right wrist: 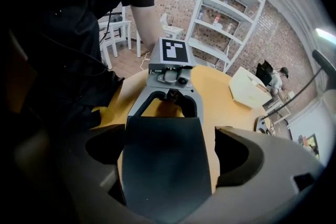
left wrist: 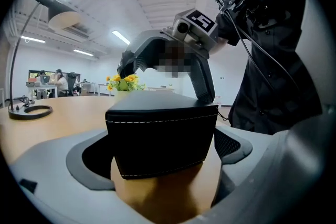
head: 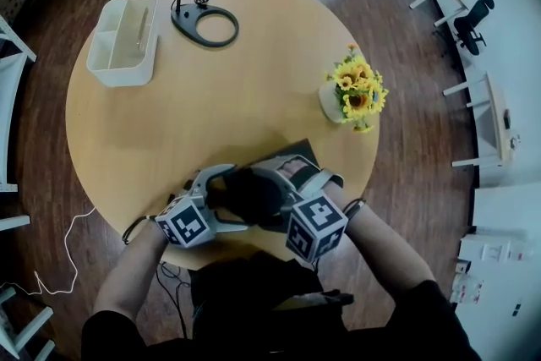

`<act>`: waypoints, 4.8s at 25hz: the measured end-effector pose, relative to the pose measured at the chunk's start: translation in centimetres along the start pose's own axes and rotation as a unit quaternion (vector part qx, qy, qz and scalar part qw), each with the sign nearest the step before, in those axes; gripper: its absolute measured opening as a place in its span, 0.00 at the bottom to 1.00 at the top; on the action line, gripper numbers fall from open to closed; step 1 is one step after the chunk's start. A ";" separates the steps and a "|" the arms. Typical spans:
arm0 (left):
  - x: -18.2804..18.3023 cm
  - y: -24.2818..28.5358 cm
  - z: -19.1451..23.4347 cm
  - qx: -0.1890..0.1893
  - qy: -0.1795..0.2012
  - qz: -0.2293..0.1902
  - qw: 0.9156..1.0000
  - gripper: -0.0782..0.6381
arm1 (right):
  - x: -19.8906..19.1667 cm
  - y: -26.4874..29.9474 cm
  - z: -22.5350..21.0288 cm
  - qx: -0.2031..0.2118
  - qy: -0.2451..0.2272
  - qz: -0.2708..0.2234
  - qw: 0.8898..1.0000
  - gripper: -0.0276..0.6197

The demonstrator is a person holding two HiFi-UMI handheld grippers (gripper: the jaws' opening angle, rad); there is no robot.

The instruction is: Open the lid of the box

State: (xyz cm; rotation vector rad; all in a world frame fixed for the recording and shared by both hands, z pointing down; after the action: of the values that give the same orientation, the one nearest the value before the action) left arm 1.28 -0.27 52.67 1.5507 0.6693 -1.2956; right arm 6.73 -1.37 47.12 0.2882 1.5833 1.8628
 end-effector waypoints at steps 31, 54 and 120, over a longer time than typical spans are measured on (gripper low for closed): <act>-0.6 0.3 -0.3 0.006 0.038 0.045 0.998 0.90 | -0.1 -2.4 -0.3 -0.007 0.071 -0.048 0.996 0.81; -1.5 1.2 -0.2 0.012 -0.028 0.101 0.994 0.90 | 0.4 -7.0 -8.9 -0.060 0.122 -0.110 0.985 0.57; 9.6 -17.8 -2.3 0.402 -0.200 -0.184 0.874 0.13 | -19.3 -17.0 6.7 -0.324 0.640 -0.383 0.582 0.05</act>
State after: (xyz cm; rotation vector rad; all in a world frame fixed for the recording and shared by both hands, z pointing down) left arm -10.47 6.93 37.74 1.7336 0.1350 -2.3096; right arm 30.77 -7.13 37.56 -2.1477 1.1056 1.6260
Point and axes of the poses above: the fingertips, and each gripper's own axes: y forward along the fingers, z to its left, x out of its top, the point moved 6 cm from there along -y, backward along the fingers, and after that the axes turned 9 degrees about z, right-handed, at the moved point
